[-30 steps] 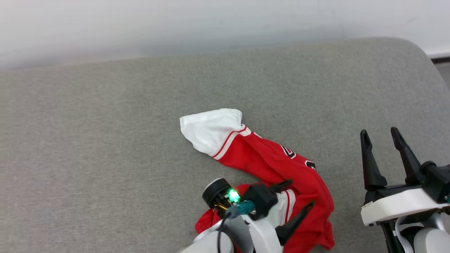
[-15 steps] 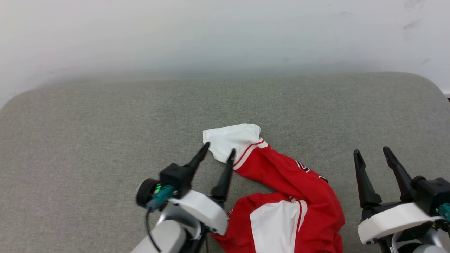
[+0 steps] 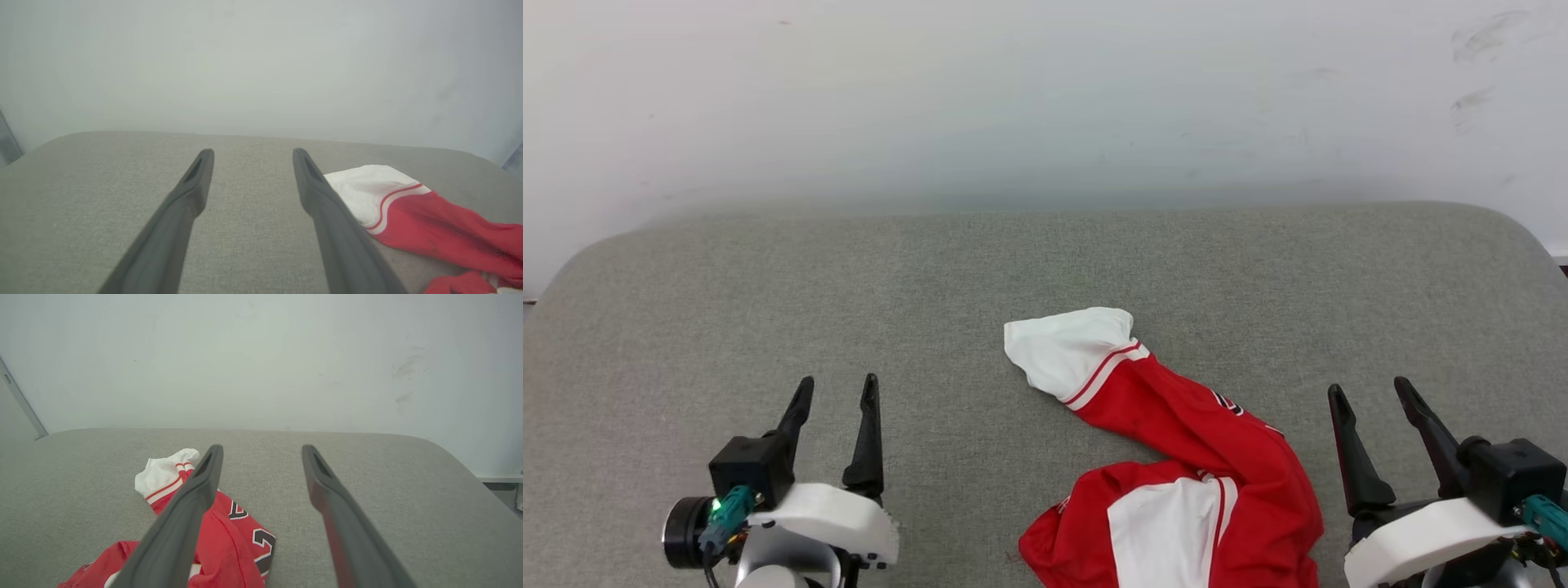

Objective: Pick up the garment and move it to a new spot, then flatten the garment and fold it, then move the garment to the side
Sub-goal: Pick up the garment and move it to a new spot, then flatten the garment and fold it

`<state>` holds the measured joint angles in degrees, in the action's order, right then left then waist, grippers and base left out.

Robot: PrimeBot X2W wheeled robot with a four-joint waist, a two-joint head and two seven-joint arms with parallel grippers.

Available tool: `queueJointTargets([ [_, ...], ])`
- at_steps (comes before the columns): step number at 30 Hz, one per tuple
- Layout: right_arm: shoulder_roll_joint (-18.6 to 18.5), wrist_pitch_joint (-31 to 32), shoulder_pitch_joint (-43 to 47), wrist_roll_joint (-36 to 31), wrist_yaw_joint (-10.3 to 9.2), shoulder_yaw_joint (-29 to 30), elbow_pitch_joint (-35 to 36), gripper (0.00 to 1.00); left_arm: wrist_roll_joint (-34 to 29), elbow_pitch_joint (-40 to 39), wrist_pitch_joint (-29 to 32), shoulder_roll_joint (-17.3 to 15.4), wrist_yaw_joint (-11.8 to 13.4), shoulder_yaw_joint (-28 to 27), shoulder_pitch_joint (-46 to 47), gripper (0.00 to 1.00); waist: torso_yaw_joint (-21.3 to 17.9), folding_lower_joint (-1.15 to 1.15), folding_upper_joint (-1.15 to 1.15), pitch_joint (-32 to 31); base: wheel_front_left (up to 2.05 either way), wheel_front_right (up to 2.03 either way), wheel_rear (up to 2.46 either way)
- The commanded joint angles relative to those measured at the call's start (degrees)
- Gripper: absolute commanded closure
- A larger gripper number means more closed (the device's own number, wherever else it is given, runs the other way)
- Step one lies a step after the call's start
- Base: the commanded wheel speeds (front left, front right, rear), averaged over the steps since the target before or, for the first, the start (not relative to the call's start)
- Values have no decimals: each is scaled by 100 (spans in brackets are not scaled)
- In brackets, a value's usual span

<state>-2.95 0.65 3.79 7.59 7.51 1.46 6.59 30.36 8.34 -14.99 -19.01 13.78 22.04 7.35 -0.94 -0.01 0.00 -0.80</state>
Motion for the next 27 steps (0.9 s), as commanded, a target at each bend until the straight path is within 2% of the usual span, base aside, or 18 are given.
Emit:
queueJointTargets([
  [1,11,19,64,13,-4,9,28,0,-54,-72,-26,-36,40,-45,-118,0,17,1,0,-31,0,0,0],
  [9,11,88,100,-1,-4,9,57,0,-134,-291,54,-275,112,-56,-459,0,72,1,0,-99,0,0,0],
  [19,11,199,102,213,-4,126,-75,0,-189,-502,179,-335,205,9,-373,0,124,1,0,-63,0,0,0],
  [22,12,384,-28,361,-4,199,-261,0,-191,-541,175,-309,213,7,-281,0,207,1,0,12,0,0,0],
  [27,-78,1046,-459,607,-4,275,-656,0,-216,-642,120,-222,264,-21,-163,0,433,1,0,291,0,0,0],
])
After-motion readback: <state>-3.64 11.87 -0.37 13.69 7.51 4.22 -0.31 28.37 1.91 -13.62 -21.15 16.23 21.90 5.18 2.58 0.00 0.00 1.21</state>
